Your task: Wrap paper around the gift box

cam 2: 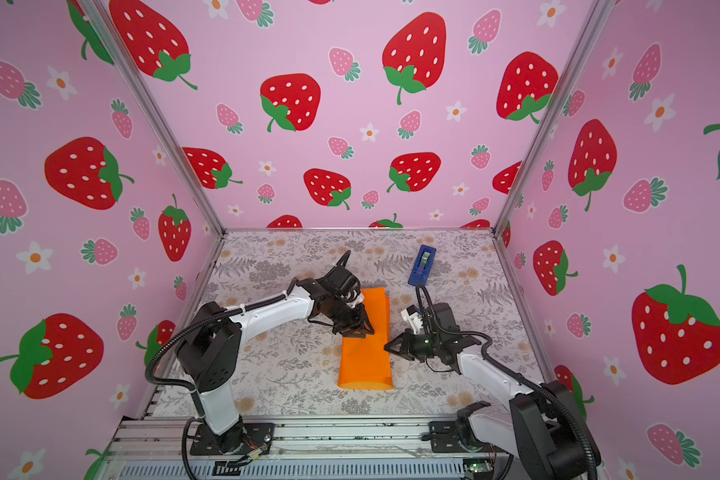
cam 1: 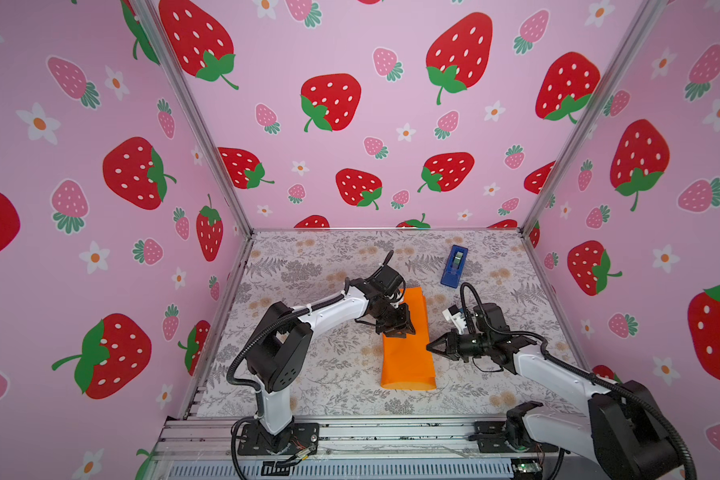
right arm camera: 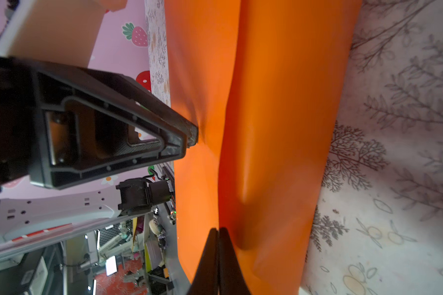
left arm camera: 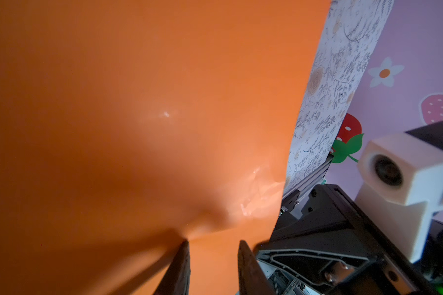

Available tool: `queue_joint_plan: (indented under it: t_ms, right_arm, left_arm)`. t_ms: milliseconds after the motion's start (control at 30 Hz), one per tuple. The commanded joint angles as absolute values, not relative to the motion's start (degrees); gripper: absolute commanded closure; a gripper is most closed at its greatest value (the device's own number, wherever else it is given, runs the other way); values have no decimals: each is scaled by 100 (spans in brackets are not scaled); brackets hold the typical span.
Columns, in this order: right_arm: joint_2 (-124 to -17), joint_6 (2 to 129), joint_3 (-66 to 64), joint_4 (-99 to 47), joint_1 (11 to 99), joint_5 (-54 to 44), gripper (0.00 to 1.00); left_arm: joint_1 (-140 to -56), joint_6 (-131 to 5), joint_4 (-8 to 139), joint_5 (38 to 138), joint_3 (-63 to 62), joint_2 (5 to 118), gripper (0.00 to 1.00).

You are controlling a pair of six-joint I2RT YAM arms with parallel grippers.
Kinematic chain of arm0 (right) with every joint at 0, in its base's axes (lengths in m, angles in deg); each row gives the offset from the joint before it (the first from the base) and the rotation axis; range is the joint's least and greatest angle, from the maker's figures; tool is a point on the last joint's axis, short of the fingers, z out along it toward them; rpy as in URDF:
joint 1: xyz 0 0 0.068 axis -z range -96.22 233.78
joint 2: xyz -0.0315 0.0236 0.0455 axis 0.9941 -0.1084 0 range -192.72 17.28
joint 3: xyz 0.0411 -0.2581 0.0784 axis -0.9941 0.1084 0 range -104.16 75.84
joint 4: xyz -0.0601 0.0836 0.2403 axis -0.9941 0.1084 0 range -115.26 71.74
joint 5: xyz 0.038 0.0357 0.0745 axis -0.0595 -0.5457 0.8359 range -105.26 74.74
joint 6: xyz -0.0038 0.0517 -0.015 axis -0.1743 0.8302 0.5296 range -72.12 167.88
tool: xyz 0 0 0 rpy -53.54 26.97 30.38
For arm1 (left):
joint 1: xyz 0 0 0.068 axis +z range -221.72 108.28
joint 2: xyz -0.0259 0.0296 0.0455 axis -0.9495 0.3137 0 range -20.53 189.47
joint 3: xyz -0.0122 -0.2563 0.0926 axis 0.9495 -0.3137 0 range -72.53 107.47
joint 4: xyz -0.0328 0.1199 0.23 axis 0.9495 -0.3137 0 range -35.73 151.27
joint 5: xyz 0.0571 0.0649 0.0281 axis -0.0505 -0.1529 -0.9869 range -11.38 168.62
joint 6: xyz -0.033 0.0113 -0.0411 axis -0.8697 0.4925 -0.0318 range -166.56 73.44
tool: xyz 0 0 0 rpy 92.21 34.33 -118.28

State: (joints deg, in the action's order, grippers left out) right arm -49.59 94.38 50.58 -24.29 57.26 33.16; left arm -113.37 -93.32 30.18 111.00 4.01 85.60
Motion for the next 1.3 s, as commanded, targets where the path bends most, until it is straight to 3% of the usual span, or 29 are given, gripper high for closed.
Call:
queue_joint_plan:
  t_ms: [0,600,867,1100,1267]
  right_arm:
    - [-4795,9418,5076,-2343,5697,3285,100]
    - [-4545,9224,5202,-1879,5662,3196,100]
    - [-4644,8928,5031,-1380,5654,2675,100]
    - [-4616,8879,4655,-1177,5704,2223,63]
    - [-5117,8726,4313,-1386,5826,2200,49]
  left_arm:
    - [-11353,-9377,2787,10822,306,8679,65]
    - [-11340,-9460,2767,10876,411,8521,63]
    - [-11338,-9420,2780,10850,339,8685,62]
    - [-11338,-9402,2822,10859,209,8733,63]
    - [-11344,-9375,2819,10854,165,8732,63]
